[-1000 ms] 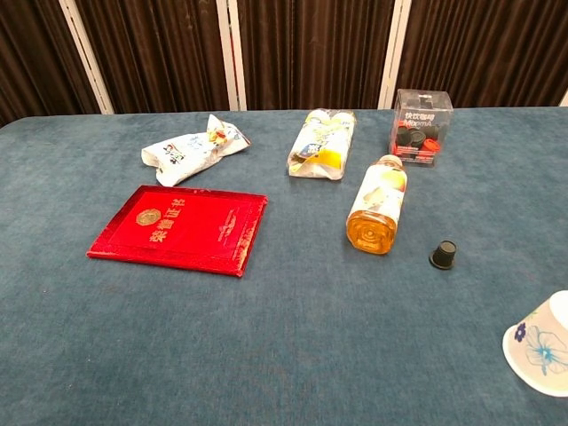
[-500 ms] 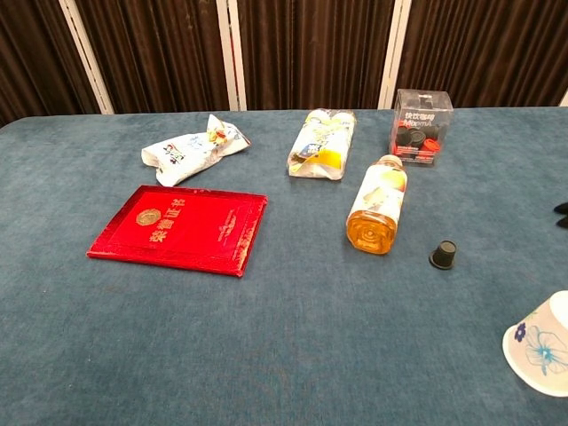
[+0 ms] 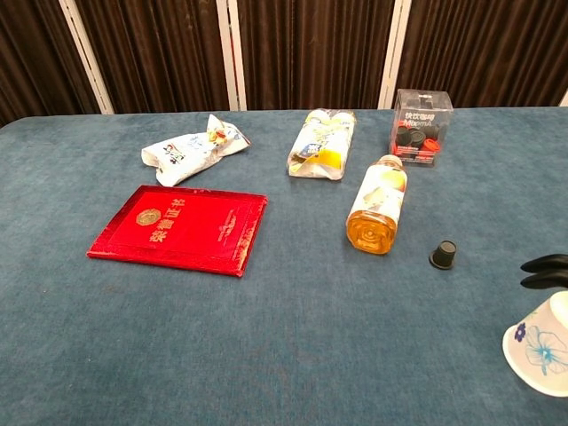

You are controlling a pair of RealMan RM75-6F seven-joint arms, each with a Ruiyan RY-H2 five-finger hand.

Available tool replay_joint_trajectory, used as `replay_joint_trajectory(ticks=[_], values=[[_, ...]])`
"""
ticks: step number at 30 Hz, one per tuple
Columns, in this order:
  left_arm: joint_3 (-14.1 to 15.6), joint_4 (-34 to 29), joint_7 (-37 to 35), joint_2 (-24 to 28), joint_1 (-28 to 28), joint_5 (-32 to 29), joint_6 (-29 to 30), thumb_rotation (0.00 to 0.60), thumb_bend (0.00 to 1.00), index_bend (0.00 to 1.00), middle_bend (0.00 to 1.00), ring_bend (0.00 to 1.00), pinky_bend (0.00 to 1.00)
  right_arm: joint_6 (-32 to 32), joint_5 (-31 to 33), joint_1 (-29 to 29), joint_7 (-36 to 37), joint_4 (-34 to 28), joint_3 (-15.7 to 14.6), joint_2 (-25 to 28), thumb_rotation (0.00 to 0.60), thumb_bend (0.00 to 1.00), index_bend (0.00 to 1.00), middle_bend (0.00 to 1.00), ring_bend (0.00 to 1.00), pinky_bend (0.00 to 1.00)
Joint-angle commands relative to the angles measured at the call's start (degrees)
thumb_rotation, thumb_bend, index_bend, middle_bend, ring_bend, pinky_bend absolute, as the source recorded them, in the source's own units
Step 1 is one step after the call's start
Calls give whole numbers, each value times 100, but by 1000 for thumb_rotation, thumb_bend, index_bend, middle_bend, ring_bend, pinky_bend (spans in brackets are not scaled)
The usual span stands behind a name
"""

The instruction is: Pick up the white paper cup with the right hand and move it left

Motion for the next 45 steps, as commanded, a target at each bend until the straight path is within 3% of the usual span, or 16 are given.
replay_joint_trajectory(ticks=[1, 5, 10, 13, 18, 30, 37, 45], values=[[1, -2, 5, 1, 0, 1, 0, 600, 0, 0, 0, 0, 0, -93, 117, 23, -127, 34, 21, -88, 600, 331, 0, 0, 99, 280], [-1, 0, -2, -1, 0, 0, 3, 600, 0, 0, 0, 0, 0, -202, 261, 46, -311, 141, 63, -204, 600, 331, 16, 31, 138, 316], [-2, 3, -7, -1, -3, -4, -4, 600, 0, 0, 0, 0, 0, -179, 413, 25, -507, 278, 117, -360, 600, 336, 190, 123, 224, 407], [0, -3, -7, 0, -1, 2, 1, 600, 0, 0, 0, 0, 0, -107, 464, 3, -573, 348, 141, -424, 600, 380, 327, 239, 336, 499], [2, -5, -6, 0, -1, 3, 1, 600, 0, 0, 0, 0, 0, 35, 459, -14, -515, 391, 128, -464, 600, 413, 439, 371, 470, 584], [-2, -11, 1, -3, -2, -4, 1, 600, 0, 0, 0, 0, 0, 210, 508, 120, -487, 194, 278, -354, 600, 415, 447, 374, 472, 585], [-7, -15, 13, -5, -5, -13, -3, 600, 0, 0, 0, 0, 0, 260, 856, 290, -649, 8, 695, -458, 600, 415, 447, 374, 472, 585], [-19, -15, -29, 0, -11, -39, -18, 600, 0, 0, 0, 0, 0, 213, 1408, 542, -863, 179, 1209, -942, 600, 415, 447, 374, 472, 585]])
